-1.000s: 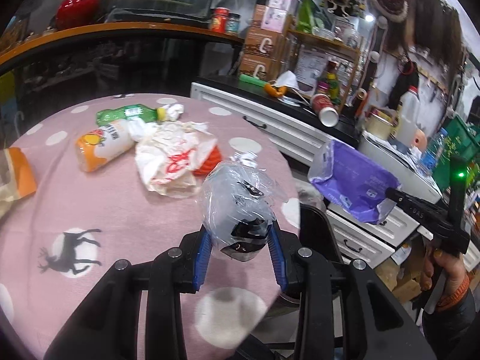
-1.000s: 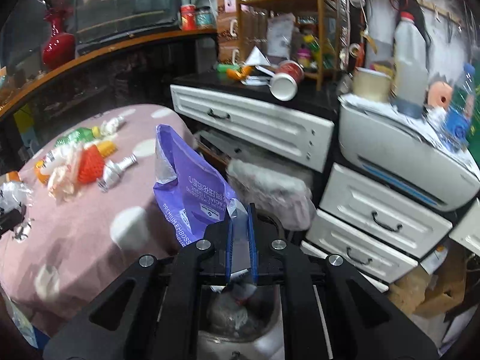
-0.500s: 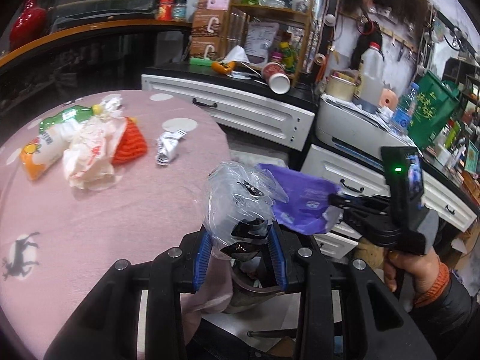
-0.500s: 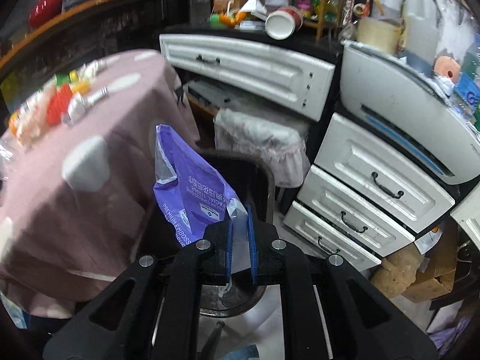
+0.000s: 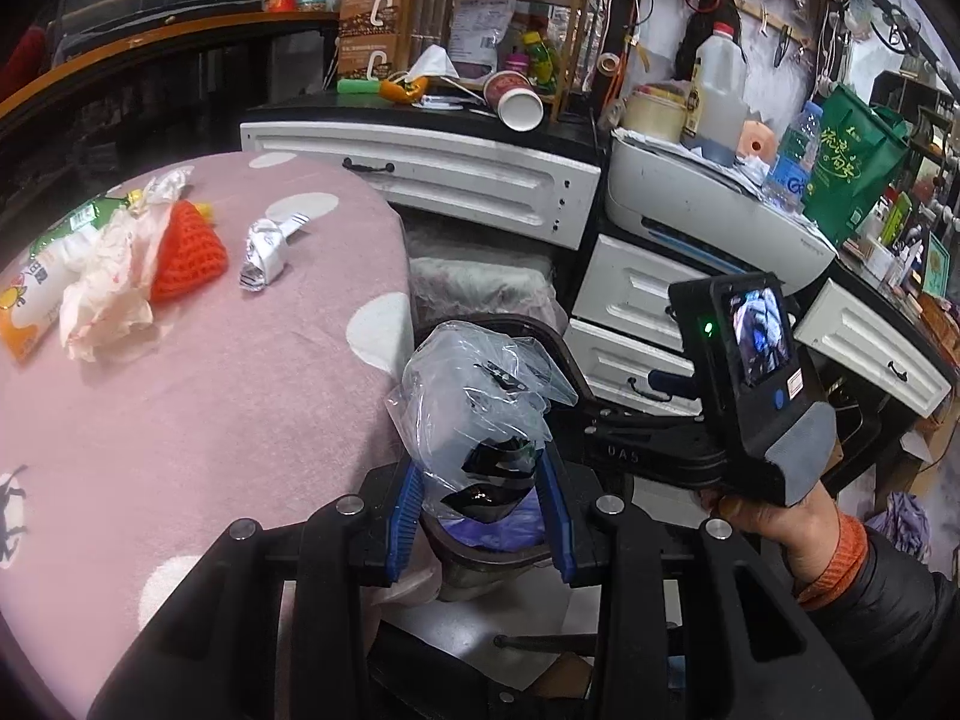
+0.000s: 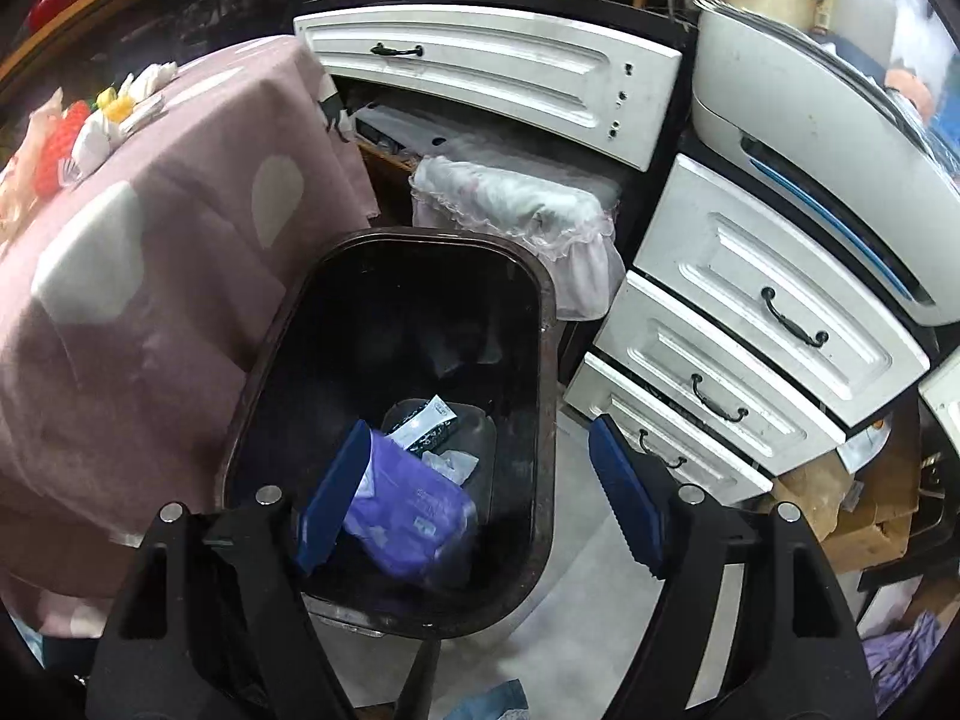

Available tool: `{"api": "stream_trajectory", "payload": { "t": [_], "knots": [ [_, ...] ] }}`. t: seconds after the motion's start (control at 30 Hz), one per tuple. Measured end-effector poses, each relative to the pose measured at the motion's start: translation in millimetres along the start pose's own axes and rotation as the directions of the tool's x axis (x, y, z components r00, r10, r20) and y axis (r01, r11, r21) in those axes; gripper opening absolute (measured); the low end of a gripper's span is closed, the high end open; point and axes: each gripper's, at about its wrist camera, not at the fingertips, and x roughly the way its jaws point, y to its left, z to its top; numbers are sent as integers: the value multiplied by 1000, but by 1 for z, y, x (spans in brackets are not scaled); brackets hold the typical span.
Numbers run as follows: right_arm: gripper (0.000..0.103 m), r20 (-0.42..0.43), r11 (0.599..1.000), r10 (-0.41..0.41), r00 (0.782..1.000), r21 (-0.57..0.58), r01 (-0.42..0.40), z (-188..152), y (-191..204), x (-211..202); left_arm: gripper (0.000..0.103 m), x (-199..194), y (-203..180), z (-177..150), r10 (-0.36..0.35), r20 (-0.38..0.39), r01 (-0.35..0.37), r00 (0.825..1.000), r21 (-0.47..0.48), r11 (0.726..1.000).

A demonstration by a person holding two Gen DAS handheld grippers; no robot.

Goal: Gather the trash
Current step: 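Lower the clear plastic bag into the black bin and open the left tool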

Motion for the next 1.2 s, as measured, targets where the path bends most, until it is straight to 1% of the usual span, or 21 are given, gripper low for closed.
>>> {"api": "stream_trajectory", "payload": {
  "t": [0.13,0.2,0.27,0.4,0.5,0.67,0.73,0.87,0.97,1.1,1.2],
  "knots": [
    [76,18,998,-14,1000,54,13,2,-14,-9,35,11,-7,-1,-4,-32,5,999,27,1000],
    [80,39,996,-20,999,85,17,4,-23,-17,35,17,-10,0,-13,-50,15,999,36,999],
    [81,56,994,-25,998,111,19,6,-32,-24,35,25,-14,2,-16,-67,19,998,43,999],
    [82,86,988,-37,996,155,23,12,-47,-37,35,43,-23,4,-24,-113,32,993,74,997],
    [82,110,984,-43,993,177,23,15,-56,-47,35,59,-32,6,-19,-145,34,989,104,994],
    [83,125,979,-43,991,201,17,15,-65,-55,35,84,-44,9,2,-188,29,982,165,986],
    [83,124,979,-40,991,204,14,15,-66,-55,35,97,-47,10,2,-217,37,976,176,984],
    [83,126,978,-32,992,209,5,14,-67,-55,35,123,-47,10,-12,-289,59,957,153,986],
    [83,124,977,-27,992,211,0,14,-67,-54,35,136,-50,9,18,-305,38,952,177,984],
    [83,121,977,-20,992,213,-6,13,-67,-54,35,150,-49,8,35,-329,26,944,179,984],
    [83,118,977,-16,993,212,-9,13,-66,-53,36,156,-51,8,57,-331,10,942,198,980]
  ]
}}
